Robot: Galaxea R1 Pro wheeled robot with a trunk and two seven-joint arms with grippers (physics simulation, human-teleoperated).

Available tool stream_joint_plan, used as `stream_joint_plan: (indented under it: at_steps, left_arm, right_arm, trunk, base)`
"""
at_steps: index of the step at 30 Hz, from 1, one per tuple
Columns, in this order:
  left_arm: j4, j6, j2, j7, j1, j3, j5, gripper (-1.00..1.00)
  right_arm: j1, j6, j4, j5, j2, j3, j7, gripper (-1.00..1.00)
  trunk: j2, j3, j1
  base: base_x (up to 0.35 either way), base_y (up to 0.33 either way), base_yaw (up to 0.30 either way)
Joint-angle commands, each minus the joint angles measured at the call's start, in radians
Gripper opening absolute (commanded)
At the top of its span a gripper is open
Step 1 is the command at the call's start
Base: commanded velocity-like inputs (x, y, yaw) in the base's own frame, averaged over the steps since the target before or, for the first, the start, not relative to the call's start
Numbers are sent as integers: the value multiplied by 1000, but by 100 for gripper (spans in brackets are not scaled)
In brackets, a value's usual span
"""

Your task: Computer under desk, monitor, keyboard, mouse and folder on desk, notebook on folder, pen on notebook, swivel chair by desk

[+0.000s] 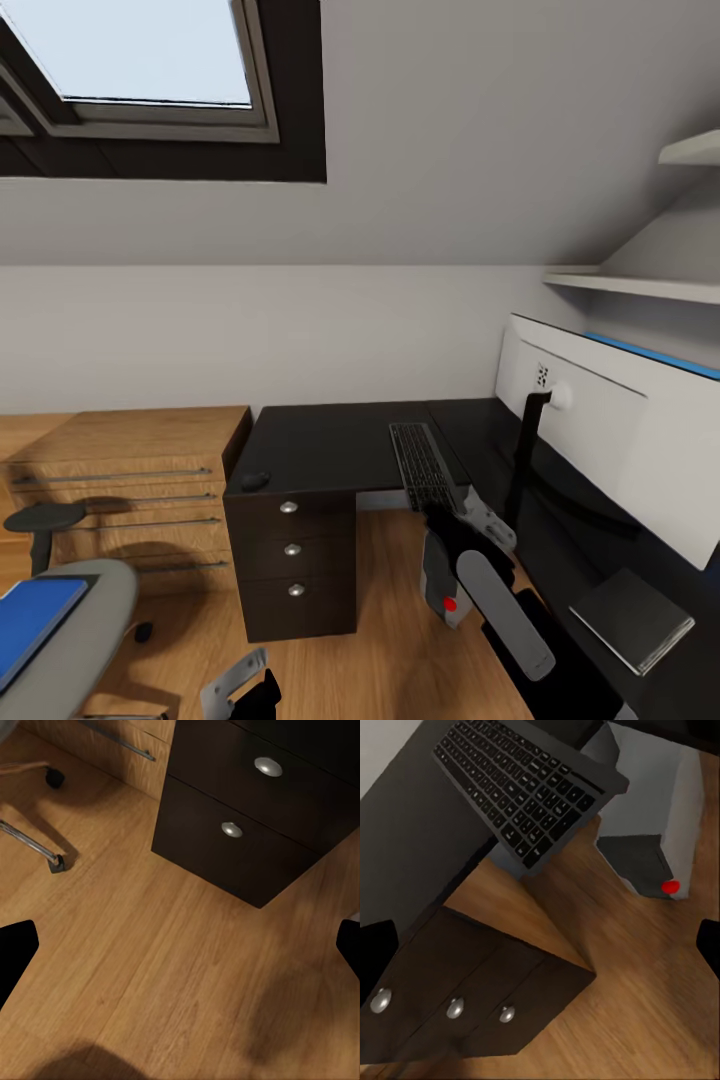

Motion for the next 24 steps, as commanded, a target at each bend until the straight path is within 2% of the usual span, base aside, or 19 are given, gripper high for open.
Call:
stream_joint_plan:
  at_steps: [1,3,6,7,17,24]
  left_arm:
    - [-2,8,0,4,0,0,0,100]
    - [-3,9,1,4,0,0,0,100]
    - [-3,9,1,4,0,0,0,100]
    - [-4,8,1,5,0,3,-2,100]
    - [-6,8,1,7,0,1,-4,100]
    - [-6,8,1,7,0,0,-5,100]
  right_arm:
    - [-2,11,-2,13,0,0,-5,100]
    - [-3,14,-4,35,1,-13,4,100]
    - [-3,14,-3,40,1,-40,23,100]
    - [-4,17,61,36,3,-89,70,100]
    - [-5,26,86,42,0,-96,83,100]
    - [-5,43,65,96,-1,-68,84,100]
  trunk:
    - [7,2,-4]
    - [21,9,-12]
    - [42,18,-23]
    - [49,21,-27]
    - [119,52,-65]
    - [126,56,-69]
  base:
    - [0,0,0]
    - [0,0,0]
    - [0,0,0]
    - [0,0,0]
    - [0,0,0]
    - [0,0,0]
